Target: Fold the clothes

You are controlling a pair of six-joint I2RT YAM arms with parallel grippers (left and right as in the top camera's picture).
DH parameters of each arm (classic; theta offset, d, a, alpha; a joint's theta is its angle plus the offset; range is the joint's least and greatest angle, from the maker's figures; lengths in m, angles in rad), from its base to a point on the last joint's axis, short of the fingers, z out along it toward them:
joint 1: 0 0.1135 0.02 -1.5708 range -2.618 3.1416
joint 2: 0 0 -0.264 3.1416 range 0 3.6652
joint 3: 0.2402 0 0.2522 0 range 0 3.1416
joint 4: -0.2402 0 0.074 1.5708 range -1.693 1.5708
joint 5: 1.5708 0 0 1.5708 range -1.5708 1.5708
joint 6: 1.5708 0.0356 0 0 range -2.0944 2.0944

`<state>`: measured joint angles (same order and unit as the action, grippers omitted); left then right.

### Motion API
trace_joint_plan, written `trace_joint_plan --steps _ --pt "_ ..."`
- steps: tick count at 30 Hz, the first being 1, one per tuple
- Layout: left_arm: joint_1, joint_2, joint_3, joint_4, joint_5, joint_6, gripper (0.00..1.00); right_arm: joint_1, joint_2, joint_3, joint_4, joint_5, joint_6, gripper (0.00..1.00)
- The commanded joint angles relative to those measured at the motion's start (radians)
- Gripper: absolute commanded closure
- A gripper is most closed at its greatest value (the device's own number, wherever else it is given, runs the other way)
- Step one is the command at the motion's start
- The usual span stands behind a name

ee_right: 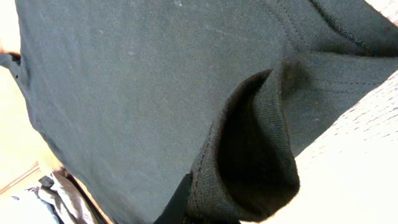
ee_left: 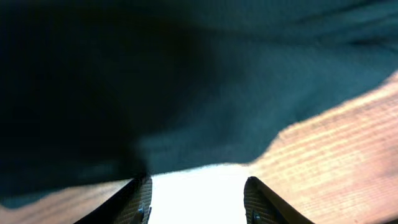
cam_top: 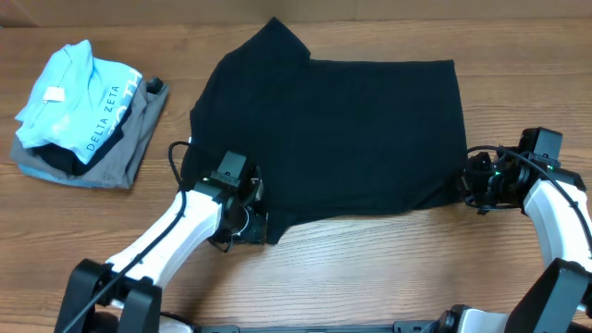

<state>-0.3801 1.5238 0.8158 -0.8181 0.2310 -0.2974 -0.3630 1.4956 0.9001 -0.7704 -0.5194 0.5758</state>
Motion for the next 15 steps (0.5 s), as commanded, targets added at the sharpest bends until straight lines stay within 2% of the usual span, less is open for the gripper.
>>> trace_joint_plan --steps 1,8,10,12,14,15 --pt "-0.008 0.051 -0.005 0.018 -0.022 -0.017 0.49 0.004 -0.002 0.004 0.002 0.002 0.005 0.96" --pt "-0.008 0.125 -0.005 0.079 -0.025 -0.002 0.52 0.004 -0.002 0.004 0.002 0.002 0.004 0.96" --pt "-0.008 0.133 -0.005 0.088 -0.025 -0.002 0.57 0.004 -0.002 0.004 0.002 0.002 0.004 0.96" --pt "-0.008 0.135 -0.005 0.088 -0.024 -0.002 0.69 0.004 -0.002 0.004 -0.002 0.002 0.004 0.96" --pt "-0.008 0.135 -0.004 0.076 -0.019 -0.002 0.87 0.004 -0.002 0.004 -0.004 0.002 0.004 0.96" --pt "-0.008 0.135 -0.004 0.068 -0.013 -0.002 0.92 0.004 -0.002 0.004 -0.005 0.002 0.004 0.96"
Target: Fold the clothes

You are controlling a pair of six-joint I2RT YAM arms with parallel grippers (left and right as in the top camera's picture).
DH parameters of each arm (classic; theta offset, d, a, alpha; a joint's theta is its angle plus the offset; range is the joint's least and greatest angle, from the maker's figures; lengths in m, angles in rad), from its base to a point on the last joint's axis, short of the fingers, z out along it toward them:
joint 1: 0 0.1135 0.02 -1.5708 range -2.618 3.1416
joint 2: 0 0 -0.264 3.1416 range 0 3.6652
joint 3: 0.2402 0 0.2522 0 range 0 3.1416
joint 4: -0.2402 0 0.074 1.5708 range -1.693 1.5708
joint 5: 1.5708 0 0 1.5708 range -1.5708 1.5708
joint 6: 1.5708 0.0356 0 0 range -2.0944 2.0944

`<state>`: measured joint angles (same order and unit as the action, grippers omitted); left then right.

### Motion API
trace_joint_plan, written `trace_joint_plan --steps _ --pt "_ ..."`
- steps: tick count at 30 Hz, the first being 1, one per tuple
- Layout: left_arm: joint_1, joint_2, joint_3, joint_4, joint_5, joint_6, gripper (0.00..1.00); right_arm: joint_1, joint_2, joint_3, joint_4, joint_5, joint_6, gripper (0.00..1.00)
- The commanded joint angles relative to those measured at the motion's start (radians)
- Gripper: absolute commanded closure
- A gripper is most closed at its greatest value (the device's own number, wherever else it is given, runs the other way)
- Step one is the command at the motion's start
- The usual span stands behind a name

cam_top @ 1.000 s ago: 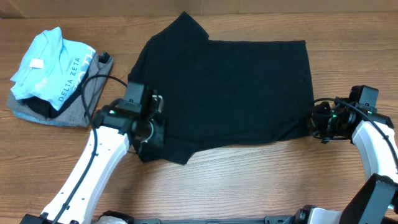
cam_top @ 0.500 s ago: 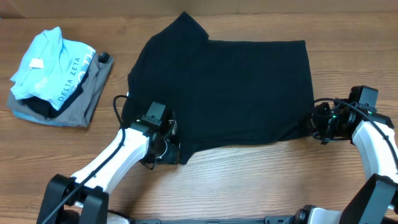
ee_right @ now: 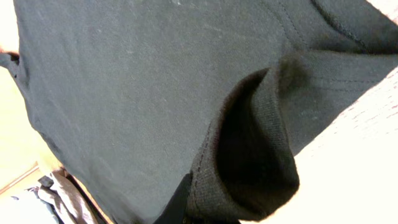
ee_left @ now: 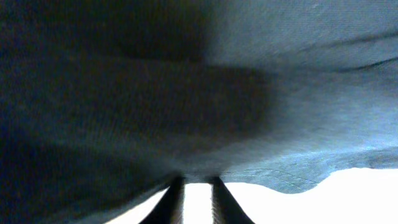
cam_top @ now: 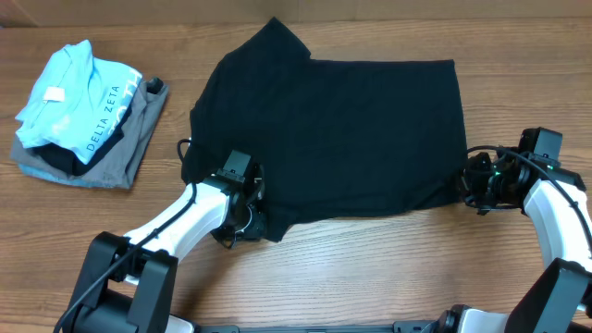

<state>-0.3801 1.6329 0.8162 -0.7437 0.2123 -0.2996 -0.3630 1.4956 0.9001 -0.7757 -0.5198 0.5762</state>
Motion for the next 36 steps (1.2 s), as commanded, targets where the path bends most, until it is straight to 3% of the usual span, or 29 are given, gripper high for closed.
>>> trace_joint_plan --steps 1,9,13,20,30,36 --pt "-0.007 0.026 -0.005 -0.016 0.019 0.0 0.96 0.004 -0.002 0.004 -0.001 0.002 0.004 0.96" --pt "-0.006 0.014 0.021 -0.101 0.053 0.0 0.96 0.004 -0.002 0.004 -0.002 0.003 0.001 0.96" --pt "-0.008 0.004 0.026 -0.071 0.134 0.01 0.67 0.004 -0.002 0.004 -0.004 0.003 0.001 0.96" --pt "-0.058 -0.007 0.026 -0.002 0.178 0.13 0.66 0.004 -0.002 0.004 -0.003 0.003 0.0 0.96" --pt "-0.239 -0.026 0.035 0.021 -0.018 0.177 0.64 0.004 -0.002 0.004 -0.004 0.003 0.0 0.96" --pt "-0.356 -0.026 0.07 -0.006 -0.307 0.134 0.61 0.004 -0.002 0.004 -0.004 0.006 0.0 0.96"
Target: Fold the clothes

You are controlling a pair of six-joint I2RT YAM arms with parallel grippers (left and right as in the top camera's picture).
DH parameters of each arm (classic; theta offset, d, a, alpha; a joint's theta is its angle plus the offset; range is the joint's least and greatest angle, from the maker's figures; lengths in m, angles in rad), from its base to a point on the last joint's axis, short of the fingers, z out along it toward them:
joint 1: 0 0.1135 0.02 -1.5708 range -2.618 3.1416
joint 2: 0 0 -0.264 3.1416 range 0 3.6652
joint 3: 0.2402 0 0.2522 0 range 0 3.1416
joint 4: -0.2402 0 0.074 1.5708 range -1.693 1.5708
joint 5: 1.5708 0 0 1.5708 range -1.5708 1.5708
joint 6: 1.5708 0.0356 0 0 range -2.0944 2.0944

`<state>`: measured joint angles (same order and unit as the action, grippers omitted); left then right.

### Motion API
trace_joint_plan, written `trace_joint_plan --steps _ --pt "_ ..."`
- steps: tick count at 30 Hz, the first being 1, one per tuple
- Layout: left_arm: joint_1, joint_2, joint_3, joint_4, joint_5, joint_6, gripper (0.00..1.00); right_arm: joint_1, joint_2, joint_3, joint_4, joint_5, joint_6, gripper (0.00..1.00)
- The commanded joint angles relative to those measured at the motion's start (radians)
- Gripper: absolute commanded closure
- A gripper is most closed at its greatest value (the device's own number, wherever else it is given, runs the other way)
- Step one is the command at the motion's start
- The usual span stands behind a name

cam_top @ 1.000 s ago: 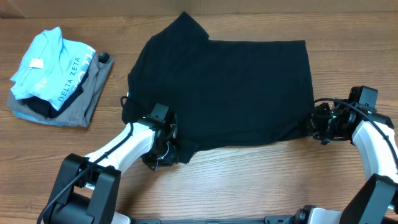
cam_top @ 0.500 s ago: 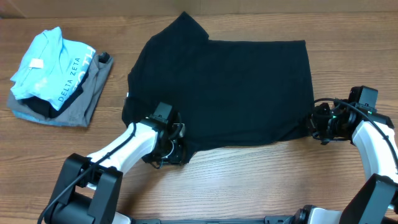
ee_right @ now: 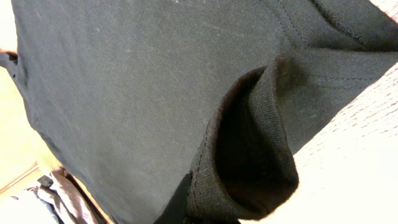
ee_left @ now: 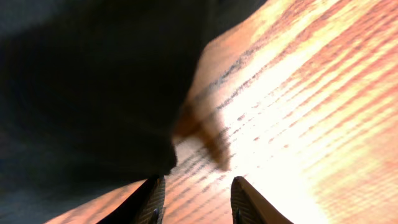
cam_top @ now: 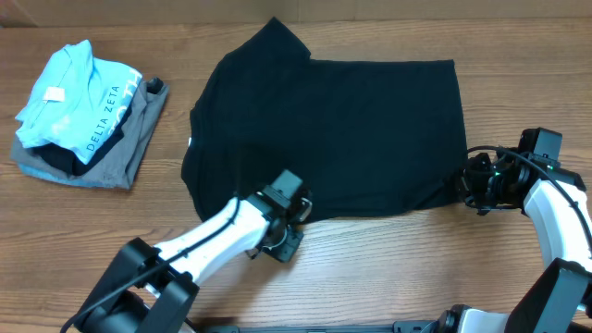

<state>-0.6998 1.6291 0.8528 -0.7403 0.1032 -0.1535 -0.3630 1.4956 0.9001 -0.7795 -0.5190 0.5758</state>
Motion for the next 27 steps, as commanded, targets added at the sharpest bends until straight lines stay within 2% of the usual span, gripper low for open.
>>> trace_joint_plan --steps 1,9,22,27 --pt "-0.045 -0.023 0.034 -0.012 -0.221 -0.02 0.61 0.004 -0.002 0.004 0.0 0.005 0.001 0.96" --pt "-0.056 -0.023 0.049 -0.015 -0.317 -0.053 0.6 0.004 -0.002 0.004 0.0 0.01 0.001 0.96" --pt "-0.122 0.04 0.045 0.002 -0.314 -0.057 0.55 0.004 -0.002 0.004 -0.005 0.01 -0.004 0.96" --pt "-0.124 0.068 0.045 0.016 -0.362 -0.087 0.54 0.004 -0.002 0.004 -0.011 0.01 -0.006 0.96"
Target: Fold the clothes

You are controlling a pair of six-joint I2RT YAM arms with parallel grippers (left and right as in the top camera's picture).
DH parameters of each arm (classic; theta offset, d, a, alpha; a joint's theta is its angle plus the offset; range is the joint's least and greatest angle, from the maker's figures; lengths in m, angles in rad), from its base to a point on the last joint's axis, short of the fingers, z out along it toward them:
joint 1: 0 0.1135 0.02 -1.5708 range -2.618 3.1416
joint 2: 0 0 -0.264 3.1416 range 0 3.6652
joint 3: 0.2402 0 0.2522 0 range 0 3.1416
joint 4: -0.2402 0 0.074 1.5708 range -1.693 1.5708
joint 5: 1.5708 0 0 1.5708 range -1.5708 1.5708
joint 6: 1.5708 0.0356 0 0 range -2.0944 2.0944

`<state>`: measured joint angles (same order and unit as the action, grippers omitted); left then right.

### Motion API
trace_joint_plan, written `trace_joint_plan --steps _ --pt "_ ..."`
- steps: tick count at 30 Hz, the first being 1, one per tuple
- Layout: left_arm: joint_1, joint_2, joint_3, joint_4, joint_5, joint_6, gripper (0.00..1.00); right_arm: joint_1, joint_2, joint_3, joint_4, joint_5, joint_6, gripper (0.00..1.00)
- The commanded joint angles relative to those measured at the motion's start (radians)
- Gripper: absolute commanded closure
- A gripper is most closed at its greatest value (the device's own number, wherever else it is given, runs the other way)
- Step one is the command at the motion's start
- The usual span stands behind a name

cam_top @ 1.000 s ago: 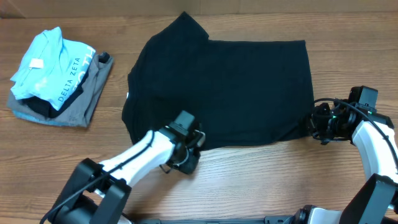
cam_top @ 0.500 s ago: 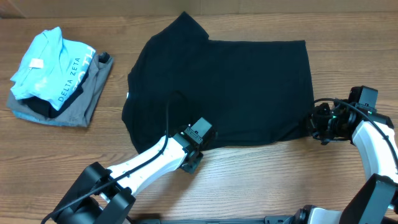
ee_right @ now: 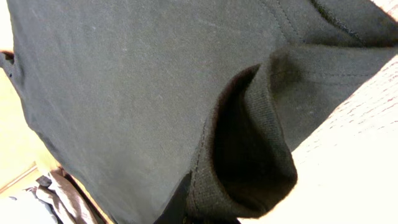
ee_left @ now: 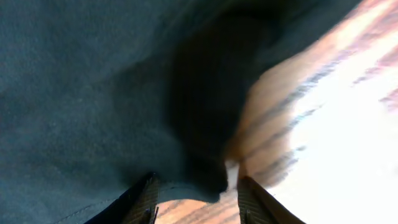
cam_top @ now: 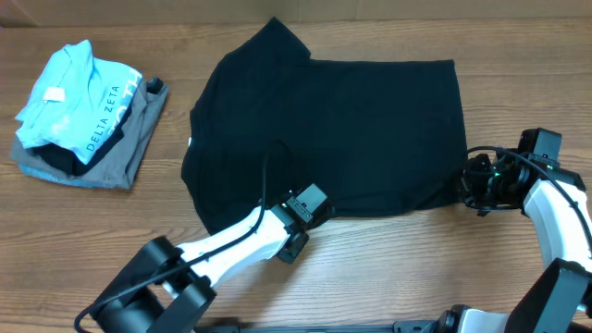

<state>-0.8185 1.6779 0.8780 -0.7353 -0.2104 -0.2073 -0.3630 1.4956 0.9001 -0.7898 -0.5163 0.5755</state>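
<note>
A black shirt (cam_top: 333,129) lies spread flat on the wooden table. My left gripper (cam_top: 305,218) is at the shirt's near hem, left of the middle. In the left wrist view my left gripper (ee_left: 199,202) is open, and the dark hem (ee_left: 186,186) hangs down between its fingers (ee_left: 146,198). My right gripper (cam_top: 465,191) is at the shirt's near right corner. In the right wrist view it is shut on that rolled corner (ee_right: 249,155), and the cloth hides nearly all of its fingers.
A stack of folded clothes (cam_top: 83,111), light blue on grey, lies at the far left of the table. Bare wood (cam_top: 388,268) runs along the near side between the two arms.
My left gripper has moved a little to the right along the near hem, and the hem now sits between its open fingers. The right gripper holds as before.
My left gripper was open at the shirt's near left corner, then its fingers were almost together there. Later it stood open farther right along the hem, and now farther right still. All the while my right gripper stayed shut on the near right corner.
</note>
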Motion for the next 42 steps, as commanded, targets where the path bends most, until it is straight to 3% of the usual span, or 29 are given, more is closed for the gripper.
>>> trace_joint_plan --steps 1,4,9,14,20,26,31,42 --pt "-0.005 0.023 0.02 0.017 -0.052 -0.033 0.53 0.004 -0.002 0.004 -0.001 0.007 -0.006 0.96" --pt "-0.005 0.031 0.02 0.027 -0.046 -0.033 0.6 0.004 -0.002 0.004 -0.005 0.007 -0.006 0.96" --pt "-0.005 0.035 0.02 0.025 0.002 -0.033 0.95 0.004 -0.002 0.004 -0.016 0.007 -0.006 0.96" --pt "-0.005 0.031 0.027 -0.021 -0.01 -0.048 0.96 0.004 -0.002 0.004 -0.017 0.006 -0.009 0.96" --pt "0.012 -0.02 0.145 -0.247 -0.083 -0.069 0.96 0.003 -0.003 0.006 -0.035 -0.013 -0.048 0.96" --pt "0.062 -0.065 0.245 -0.35 -0.119 -0.008 0.96 0.003 -0.003 0.033 -0.04 -0.068 -0.053 0.96" --pt "0.106 -0.07 0.28 -0.363 -0.223 0.017 0.96 0.003 -0.003 0.033 0.073 -0.188 -0.044 0.96" --pt "0.208 -0.07 0.285 -0.254 -0.298 0.164 0.96 0.003 -0.003 0.032 0.185 -0.085 0.024 0.96"
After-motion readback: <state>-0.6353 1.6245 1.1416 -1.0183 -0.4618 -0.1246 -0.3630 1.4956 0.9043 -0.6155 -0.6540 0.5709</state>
